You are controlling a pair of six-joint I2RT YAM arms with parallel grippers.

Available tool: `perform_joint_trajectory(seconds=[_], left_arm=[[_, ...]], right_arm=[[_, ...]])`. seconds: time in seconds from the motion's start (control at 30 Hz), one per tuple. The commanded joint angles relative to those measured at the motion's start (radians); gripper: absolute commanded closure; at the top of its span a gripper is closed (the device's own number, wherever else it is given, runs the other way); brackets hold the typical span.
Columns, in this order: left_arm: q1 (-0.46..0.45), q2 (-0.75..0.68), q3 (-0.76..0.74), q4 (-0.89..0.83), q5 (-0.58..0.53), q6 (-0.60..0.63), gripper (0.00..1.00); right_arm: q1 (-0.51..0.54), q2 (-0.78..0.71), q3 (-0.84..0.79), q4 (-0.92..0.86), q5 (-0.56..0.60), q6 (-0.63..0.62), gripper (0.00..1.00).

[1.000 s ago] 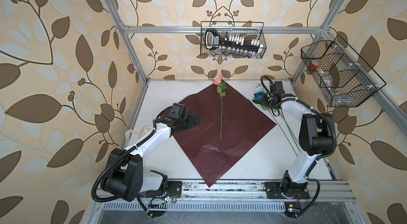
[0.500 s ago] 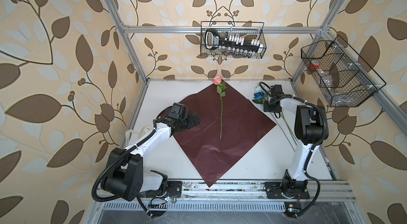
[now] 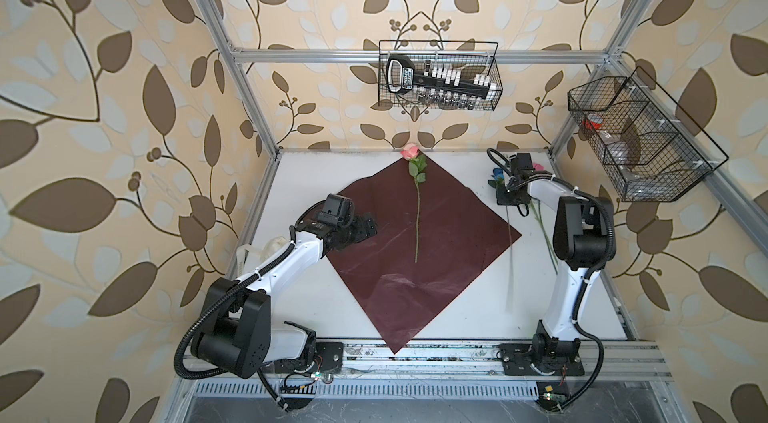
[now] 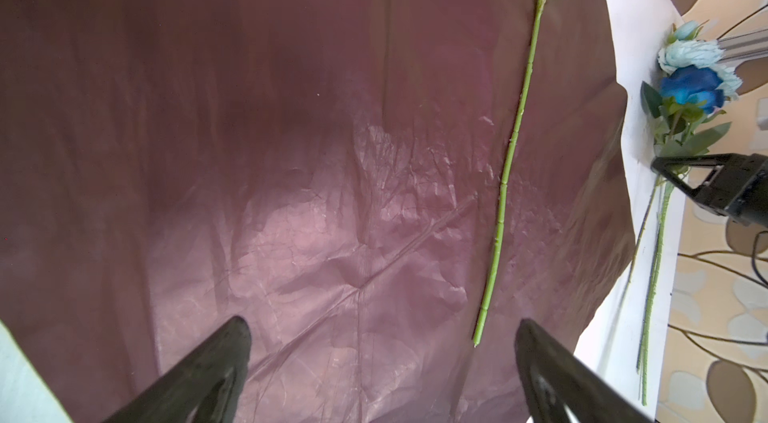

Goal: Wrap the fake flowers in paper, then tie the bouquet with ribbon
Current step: 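Move the right gripper to the roses and grasp the blue rose stem, then place the blue rose beside the pink rose on the sheet with right gripper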

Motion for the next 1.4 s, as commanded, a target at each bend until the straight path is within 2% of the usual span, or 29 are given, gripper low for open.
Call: perform_joint_trajectory(seconds=[0.0,0.13,0.3,0.6,0.87,1.1,1.37], left_arm=[[0.006,-0.007,0.005,0.005,0.006,-0.008,0.01],[0.006,-0.018,0.004,-0.001,0.004,-0.004,0.01],[0.006,-0.030,0.000,-0.010,0.000,0.004,0.01],[0.006,-0.044,-0.012,-0.009,-0.004,0.004,0.01],[0.006,-0.050,-0.021,-0.009,-0.017,0.004,0.01],[0.006,-0.047,-0.021,-0.001,-0.005,0.002,0.01],[0.006,-0.036,-0.016,-0.003,-0.005,0.008,0.01]], right_arm=[[0.019,-0.114,0.035,-0.041,-0.049,0.020,1.00],[0.046,-0.198,0.030,-0.031,-0.132,0.114,1.00],[0.103,-0.243,-0.003,0.067,-0.272,0.275,1.00],[0.250,-0.135,0.016,0.312,-0.354,0.556,1.00],[0.369,0.115,0.298,0.295,-0.286,0.585,1.00],[0.387,0.316,0.513,0.301,-0.276,0.603,1.00],[0.390,0.488,0.700,0.271,-0.255,0.538,1.00]])
